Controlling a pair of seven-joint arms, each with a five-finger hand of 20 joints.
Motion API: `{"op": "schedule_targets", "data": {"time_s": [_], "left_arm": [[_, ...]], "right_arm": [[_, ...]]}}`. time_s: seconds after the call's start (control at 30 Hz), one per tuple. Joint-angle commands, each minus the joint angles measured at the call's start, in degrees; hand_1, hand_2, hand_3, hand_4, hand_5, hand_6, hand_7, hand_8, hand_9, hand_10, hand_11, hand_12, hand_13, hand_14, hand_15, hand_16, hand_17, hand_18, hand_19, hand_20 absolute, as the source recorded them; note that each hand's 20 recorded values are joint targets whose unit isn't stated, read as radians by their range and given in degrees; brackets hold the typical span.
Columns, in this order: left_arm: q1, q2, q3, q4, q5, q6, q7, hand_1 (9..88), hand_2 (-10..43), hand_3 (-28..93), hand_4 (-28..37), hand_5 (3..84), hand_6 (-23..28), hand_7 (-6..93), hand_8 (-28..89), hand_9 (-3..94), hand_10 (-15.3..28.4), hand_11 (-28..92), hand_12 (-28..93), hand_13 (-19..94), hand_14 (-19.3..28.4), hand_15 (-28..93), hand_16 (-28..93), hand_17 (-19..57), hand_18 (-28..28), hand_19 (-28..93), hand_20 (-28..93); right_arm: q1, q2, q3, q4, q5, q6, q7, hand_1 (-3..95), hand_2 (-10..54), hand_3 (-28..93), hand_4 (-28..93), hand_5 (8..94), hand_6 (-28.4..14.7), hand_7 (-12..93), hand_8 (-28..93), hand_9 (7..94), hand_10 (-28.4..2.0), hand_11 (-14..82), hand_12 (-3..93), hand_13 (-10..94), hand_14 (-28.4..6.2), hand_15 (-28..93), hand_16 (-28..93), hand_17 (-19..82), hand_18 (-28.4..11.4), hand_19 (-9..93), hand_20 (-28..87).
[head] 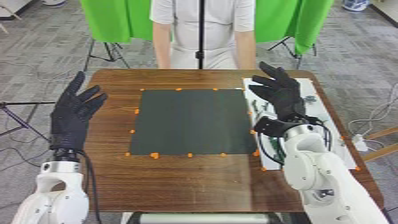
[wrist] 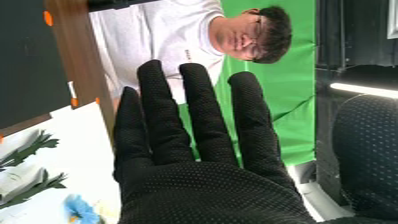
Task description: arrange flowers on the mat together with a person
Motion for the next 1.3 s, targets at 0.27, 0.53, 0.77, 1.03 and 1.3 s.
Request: {"op": "schedule_targets", "data": {"time_s": [0.27,0.53,0.77,1.03,1.3], "left_arm": [[0.30,0.82,0.59,-0.11,-0.72,1.14,0.73,20.3,8.6,71,-28.3,26.7,3.6,10.1,-8,30.9,16.9,19,12,24,22.8,38,-4,-8.9,25.8,52,3],[0.41,1.57,1.01,-0.20,-1.31,1.88,1.29,20.3,8.6,71,-28.3,26.7,3.6,10.2,-8,31.0,16.9,19,12,24,22.9,38,-4,-8.9,25.8,52,3],[0.18,1.75,1.30,-0.14,-1.29,2.05,1.55,20.2,8.5,71,-28.3,26.7,3.6,10.2,-8,31.3,17.0,19,12,24,23.1,38,-4,-9.0,25.9,52,3],[0.40,1.81,1.41,-0.33,-1.09,2.14,1.44,20.2,8.6,71,-28.3,26.8,3.7,10.4,-8,31.4,17.1,19,12,24,23.1,38,-4,-8.9,25.8,52,3],[0.94,2.04,1.48,-0.58,-1.28,2.75,1.59,20.2,8.6,71,-28.3,26.8,3.7,10.4,-8,31.5,17.1,19,12,25,23.2,38,-4,-8.9,25.9,52,3]], "right_arm": [[-0.35,-0.18,0.25,-0.70,0.03,-0.14,-0.50,9.6,13.3,76,-24,39.7,-0.6,15,-13,45.9,-16.2,12.0,13.8,35,-19.8,26,16,5,-18.9,37,16],[-0.50,-0.19,0.41,-0.75,-0.06,-0.38,-0.53,9.5,13.2,77,-24,39.9,-0.5,15,-13,45.9,-16.2,12.0,13.8,35,-20.0,26,16,5,-19.0,37,16],[-0.17,-0.09,0.18,-0.62,0.01,-0.24,-0.47,9.3,13.2,77,-24,39.9,-0.5,15,-13,46.0,-16.2,12.2,13.9,35,-20.1,27,16,5,-19.1,37,16],[-0.40,-0.30,0.41,-0.66,-0.29,-0.63,-0.04,9.1,13.1,78,-24,39.9,-0.4,16,-13,46.0,-16.1,12.2,13.9,35,-20.1,27,15,4,-19.2,38,16],[-0.39,-0.55,0.44,-0.62,-0.43,-1.11,0.35,9.0,13.0,78,-25,40.0,-0.5,16,-13,46.2,-16.1,12.3,13.9,35,-20.2,27,15,4,-19.3,38,16]]}}
